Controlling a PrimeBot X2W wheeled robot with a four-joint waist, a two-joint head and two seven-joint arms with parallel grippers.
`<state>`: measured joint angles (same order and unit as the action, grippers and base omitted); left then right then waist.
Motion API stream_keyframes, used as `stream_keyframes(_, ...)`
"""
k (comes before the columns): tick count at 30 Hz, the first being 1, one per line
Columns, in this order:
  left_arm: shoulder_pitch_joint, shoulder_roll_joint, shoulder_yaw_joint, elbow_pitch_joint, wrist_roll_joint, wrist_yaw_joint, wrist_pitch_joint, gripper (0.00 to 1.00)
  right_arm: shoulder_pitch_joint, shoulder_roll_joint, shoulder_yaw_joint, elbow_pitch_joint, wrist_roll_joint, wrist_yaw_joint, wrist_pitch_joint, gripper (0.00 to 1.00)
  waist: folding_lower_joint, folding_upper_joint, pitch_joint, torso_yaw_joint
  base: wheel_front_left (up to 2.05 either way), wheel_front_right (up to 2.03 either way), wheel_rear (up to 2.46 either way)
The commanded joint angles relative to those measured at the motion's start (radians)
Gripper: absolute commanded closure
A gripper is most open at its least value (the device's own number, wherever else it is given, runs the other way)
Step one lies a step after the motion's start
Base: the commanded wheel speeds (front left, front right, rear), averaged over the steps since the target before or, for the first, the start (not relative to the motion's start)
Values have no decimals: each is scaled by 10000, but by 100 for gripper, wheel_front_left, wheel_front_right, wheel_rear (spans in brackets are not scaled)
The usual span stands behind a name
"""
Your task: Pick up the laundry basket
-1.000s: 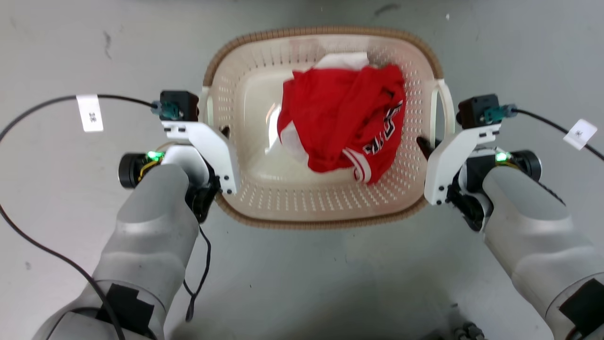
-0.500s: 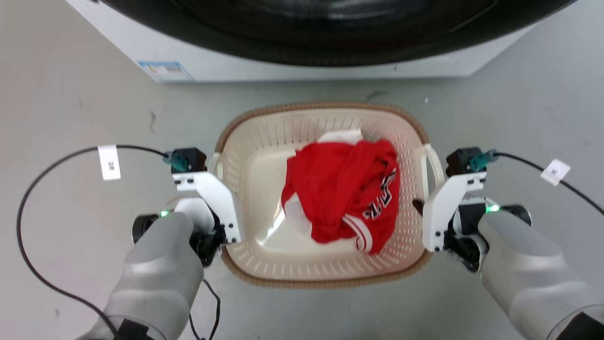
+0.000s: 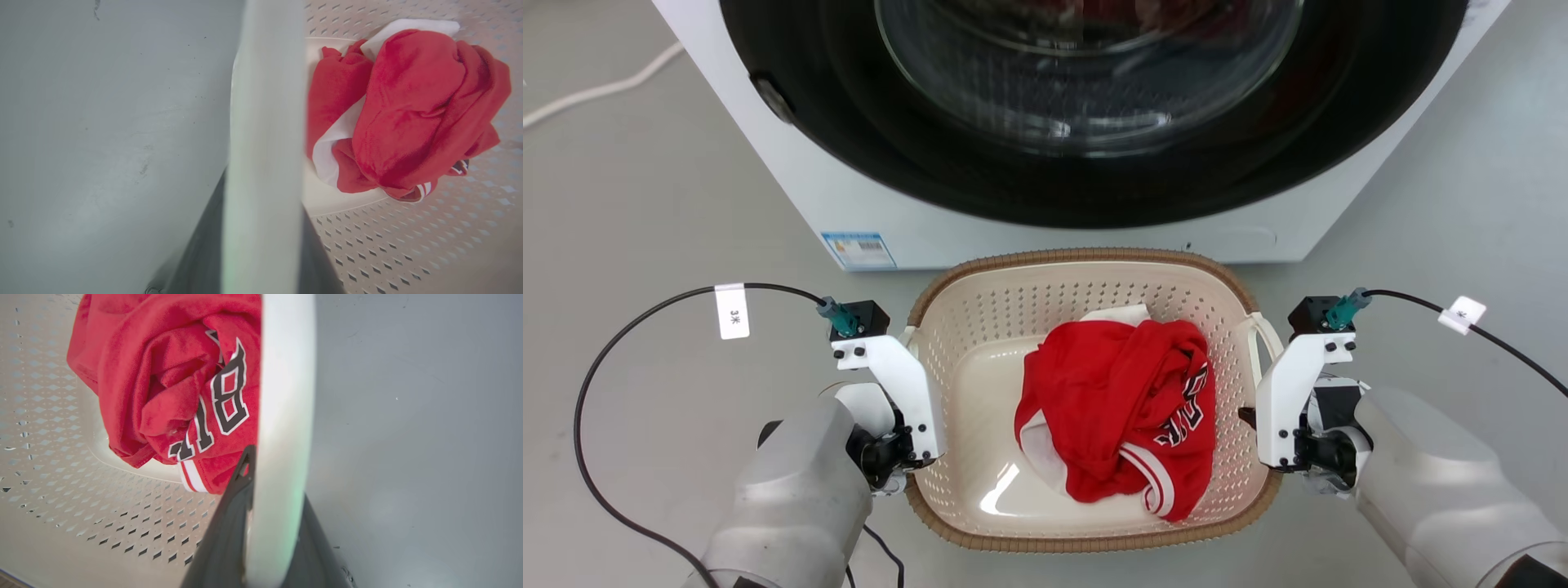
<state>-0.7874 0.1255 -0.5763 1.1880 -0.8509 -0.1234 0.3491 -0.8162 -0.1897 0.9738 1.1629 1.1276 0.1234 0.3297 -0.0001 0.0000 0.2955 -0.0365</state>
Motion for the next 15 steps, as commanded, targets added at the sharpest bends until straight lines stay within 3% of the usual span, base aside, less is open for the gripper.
stream_keyframes(1,62,-1,-64,-109,-131,-124,177,100,-165,56,26,16,98,133,210,100,1,0,-462,0,0,0,0)
stream_keyframes(15,-108,57,-163,342,-957,-122,1609,100,-541,369,-156,903,850,124,2802,100,1,0,-1656,-44,0,0,0)
